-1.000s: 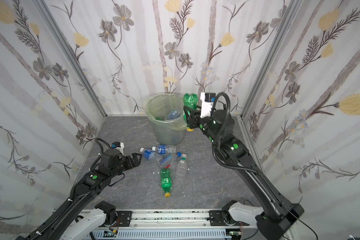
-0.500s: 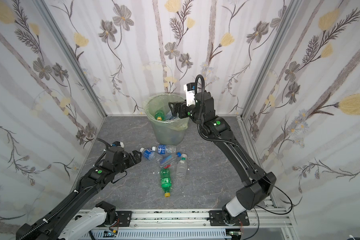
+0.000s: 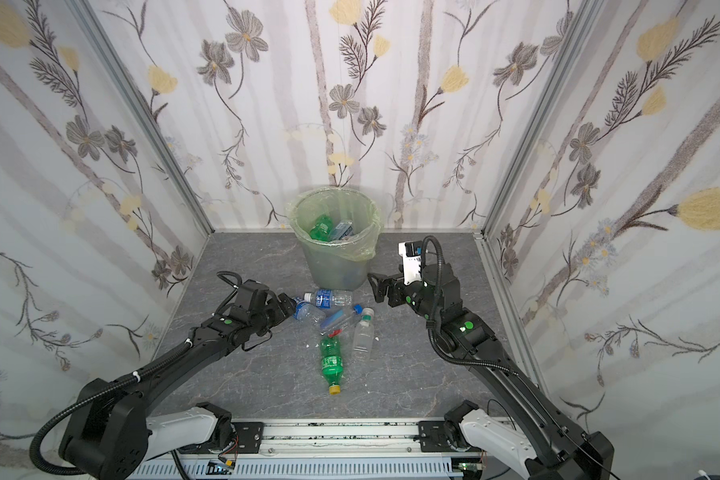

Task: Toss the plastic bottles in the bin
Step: 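Grasp the blue-labelled Pocari Sweat bottle with the left gripper while the right withdraws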

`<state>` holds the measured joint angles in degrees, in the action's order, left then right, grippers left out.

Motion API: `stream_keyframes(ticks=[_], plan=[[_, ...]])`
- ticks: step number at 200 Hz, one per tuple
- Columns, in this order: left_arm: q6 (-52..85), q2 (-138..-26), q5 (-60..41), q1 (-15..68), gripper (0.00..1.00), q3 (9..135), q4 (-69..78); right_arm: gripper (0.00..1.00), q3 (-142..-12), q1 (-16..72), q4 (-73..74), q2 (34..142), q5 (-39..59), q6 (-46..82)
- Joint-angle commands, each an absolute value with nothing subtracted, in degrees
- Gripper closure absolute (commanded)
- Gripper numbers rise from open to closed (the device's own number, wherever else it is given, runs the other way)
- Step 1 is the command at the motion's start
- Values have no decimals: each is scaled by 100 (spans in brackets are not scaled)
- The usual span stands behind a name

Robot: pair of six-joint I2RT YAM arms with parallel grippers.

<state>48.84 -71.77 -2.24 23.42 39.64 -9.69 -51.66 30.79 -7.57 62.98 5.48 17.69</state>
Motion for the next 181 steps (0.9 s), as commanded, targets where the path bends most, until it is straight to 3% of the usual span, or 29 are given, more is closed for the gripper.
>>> stream_keyframes(ticks=[1,54,84,112,181], plan=[[5274,-7573,-271,2445,8,4056,-454,0,-4843,3068,-492,5953,304,1871],[5467,-8868,-322,2640,10,4475,-116,0,-4397,3056,-532,5635,264,1942],[5415,-9257,-278,2650,20,4542,-105,0,-4359,3052,-571,5509,264,1972],[5324,-9155,27,2630,26,4198,-112,0,-4167,3051,-580,5380,215,2004],[4838,-8375,79,2490,53,3286,-145,0,-4153,3051,-547,5501,248,2030]])
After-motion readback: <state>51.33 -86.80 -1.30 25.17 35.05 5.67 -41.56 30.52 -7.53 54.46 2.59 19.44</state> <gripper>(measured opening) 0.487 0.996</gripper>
